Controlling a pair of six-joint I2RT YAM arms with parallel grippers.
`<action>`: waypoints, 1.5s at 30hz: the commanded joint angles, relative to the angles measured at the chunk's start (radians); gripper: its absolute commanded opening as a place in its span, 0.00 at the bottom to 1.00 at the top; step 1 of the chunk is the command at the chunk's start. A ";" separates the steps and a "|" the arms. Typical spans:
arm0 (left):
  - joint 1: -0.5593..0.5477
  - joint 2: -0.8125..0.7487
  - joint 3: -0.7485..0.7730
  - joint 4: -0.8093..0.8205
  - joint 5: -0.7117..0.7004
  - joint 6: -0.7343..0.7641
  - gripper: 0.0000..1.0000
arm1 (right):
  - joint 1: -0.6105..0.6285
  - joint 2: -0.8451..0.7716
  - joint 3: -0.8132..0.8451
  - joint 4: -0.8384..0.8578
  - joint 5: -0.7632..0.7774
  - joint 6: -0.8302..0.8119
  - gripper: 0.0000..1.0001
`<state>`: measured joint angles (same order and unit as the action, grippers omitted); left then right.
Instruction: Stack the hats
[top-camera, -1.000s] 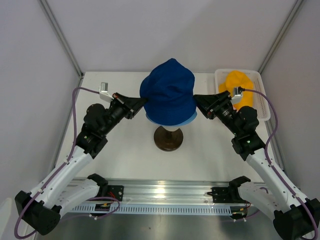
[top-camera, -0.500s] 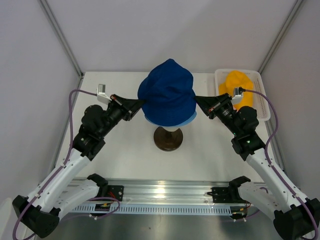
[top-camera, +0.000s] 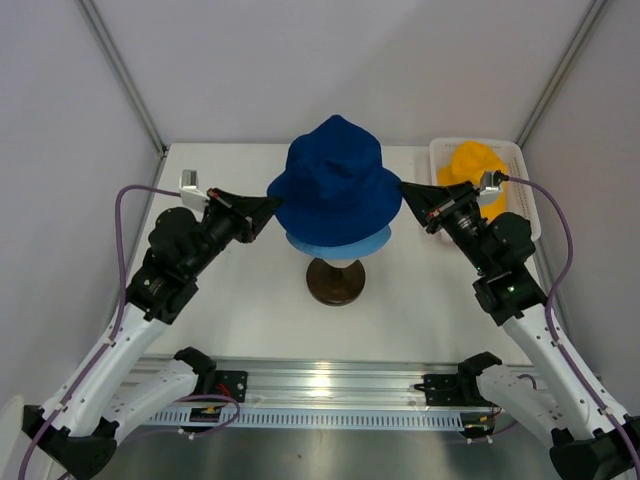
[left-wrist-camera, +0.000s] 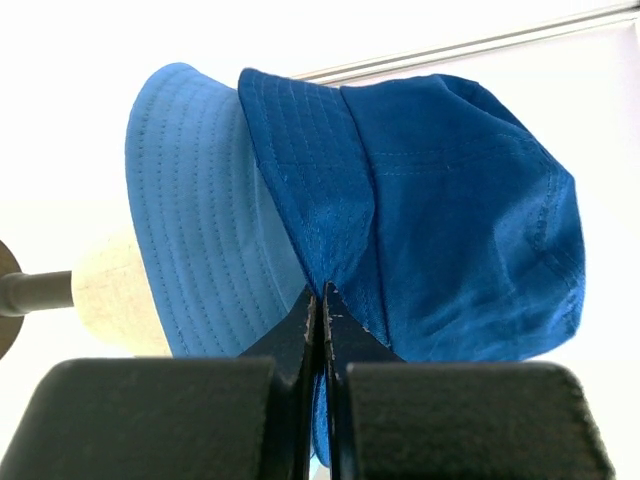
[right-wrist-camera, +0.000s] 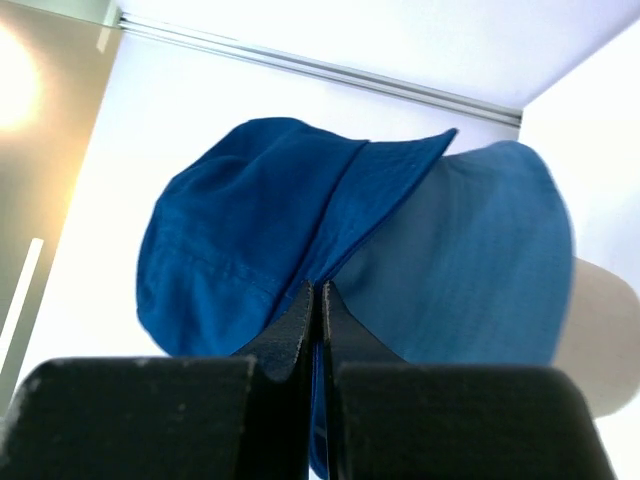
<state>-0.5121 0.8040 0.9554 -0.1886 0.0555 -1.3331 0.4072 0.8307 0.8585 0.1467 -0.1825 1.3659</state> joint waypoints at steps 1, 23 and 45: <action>-0.008 0.023 0.040 -0.003 0.013 -0.074 0.01 | 0.015 -0.022 0.060 0.036 0.028 0.012 0.00; 0.009 -0.022 -0.060 -0.141 -0.049 0.098 0.01 | 0.027 -0.148 -0.098 -0.280 0.106 -0.102 0.00; 0.190 0.399 0.414 -0.186 0.346 0.548 0.01 | -0.087 0.027 0.154 -0.250 0.011 -0.344 0.70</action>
<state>-0.3347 1.1625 1.2827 -0.3576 0.3088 -0.8833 0.3344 0.8227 1.0134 -0.1810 -0.1406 1.0191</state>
